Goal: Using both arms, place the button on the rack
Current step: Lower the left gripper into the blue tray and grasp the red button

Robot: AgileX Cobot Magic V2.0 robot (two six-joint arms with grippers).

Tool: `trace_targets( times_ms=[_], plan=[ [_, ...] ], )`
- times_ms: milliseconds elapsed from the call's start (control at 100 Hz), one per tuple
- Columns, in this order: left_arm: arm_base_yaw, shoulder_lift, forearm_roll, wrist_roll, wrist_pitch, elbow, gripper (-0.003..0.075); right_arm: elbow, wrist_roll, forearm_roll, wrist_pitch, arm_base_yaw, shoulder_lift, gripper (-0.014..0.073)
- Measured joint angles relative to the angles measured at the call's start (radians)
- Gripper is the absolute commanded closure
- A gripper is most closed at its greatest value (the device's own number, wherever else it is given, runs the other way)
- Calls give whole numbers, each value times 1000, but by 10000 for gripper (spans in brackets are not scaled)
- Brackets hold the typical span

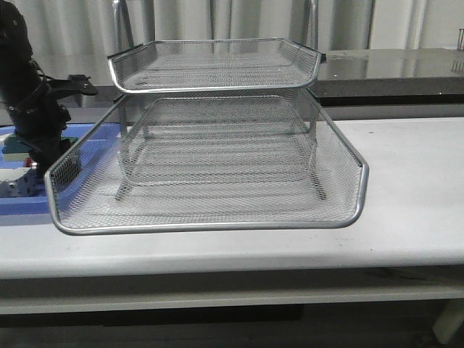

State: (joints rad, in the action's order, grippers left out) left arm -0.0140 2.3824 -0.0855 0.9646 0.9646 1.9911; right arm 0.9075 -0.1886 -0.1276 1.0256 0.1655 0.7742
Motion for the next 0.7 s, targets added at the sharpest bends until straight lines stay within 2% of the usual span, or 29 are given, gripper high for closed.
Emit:
trace_targets(
  times_ms=[40, 150, 410, 700],
  plan=[
    [0, 2, -2, 0, 4, 12, 740, 0, 0, 0, 0, 0, 0, 664],
    [0, 8, -13, -19, 44, 56, 741, 0, 0, 0, 0, 0, 0, 664],
    [-3, 8, -42, -115, 252, 261, 741, 0, 0, 0, 0, 0, 0, 664],
    [-18, -99, -46, -230, 284, 317, 741, 0, 0, 0, 0, 0, 0, 664]
  ],
)
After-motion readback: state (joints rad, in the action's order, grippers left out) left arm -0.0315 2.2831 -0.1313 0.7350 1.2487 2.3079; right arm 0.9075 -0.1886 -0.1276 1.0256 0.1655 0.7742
